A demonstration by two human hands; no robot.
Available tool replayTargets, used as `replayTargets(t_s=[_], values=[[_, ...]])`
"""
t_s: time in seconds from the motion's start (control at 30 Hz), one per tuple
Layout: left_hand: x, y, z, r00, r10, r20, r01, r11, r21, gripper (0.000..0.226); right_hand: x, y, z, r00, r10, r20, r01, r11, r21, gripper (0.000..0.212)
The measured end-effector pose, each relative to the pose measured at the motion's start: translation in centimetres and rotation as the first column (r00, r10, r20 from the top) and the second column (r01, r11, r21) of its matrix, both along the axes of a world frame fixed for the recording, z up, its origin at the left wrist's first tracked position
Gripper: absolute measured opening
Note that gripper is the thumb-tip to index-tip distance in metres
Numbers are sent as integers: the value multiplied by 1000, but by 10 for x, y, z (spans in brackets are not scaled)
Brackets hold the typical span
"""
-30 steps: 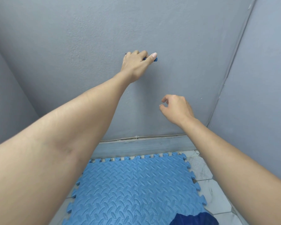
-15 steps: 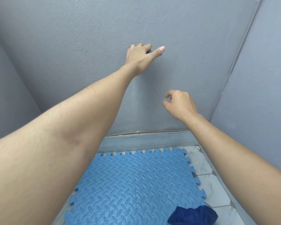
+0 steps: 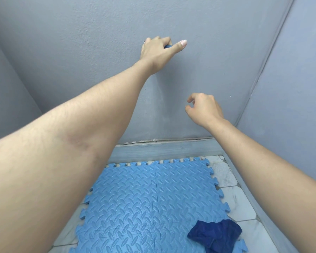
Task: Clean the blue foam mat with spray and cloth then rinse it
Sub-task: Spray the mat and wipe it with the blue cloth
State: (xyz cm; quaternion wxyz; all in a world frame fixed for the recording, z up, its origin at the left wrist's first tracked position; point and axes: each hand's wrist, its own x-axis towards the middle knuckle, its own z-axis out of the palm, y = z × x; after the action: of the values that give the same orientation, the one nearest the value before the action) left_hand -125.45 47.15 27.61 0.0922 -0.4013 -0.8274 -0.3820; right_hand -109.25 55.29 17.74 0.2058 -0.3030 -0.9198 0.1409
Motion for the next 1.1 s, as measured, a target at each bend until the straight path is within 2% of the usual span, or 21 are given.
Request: replayTargets(t_s=[0.3, 0.5, 0.67, 0.8, 0.87, 0.93, 1.0, 1.03, 1.1], values=[[9, -7, 8, 982, -54, 179, 46, 998, 44, 53, 2, -1, -4, 1000, 3, 10, -3, 1000, 5, 34], [8, 13, 9, 978, 202, 59, -202, 979, -11, 58, 5, 0, -12, 1000, 4, 27, -4, 1000, 1, 34], [15, 19, 8, 956, 293, 8, -293, 956, -4, 50, 12, 4, -25, 999, -6, 48, 7, 1000, -9, 35], [20, 17, 7, 958, 284, 40, -285, 958, 18, 51, 22, -1, -40, 996, -23, 85, 27, 998, -49, 35], [20, 9, -2, 981, 190, -43, -189, 982, 15, 42, 32, -11, -55, 998, -33, 60, 40, 992, -116, 33], [26, -17, -26, 986, 47, -159, -40, 998, 51, 68, 53, -22, -92, 998, -60, 9, 60, 969, -241, 29], [40, -59, -73, 978, -44, -204, 67, 992, 107, 78, 91, -36, -152, 995, -90, 50, 101, 948, -302, 33], [51, -88, -108, 977, -72, -202, 91, 992, 88, 75, 115, -44, -189, 984, -106, 144, 145, 943, -299, 41], [72, -160, -202, 988, -83, -132, 70, 993, -99, 72, 162, -60, -257, 888, -160, 432, 300, 913, -278, 68]])
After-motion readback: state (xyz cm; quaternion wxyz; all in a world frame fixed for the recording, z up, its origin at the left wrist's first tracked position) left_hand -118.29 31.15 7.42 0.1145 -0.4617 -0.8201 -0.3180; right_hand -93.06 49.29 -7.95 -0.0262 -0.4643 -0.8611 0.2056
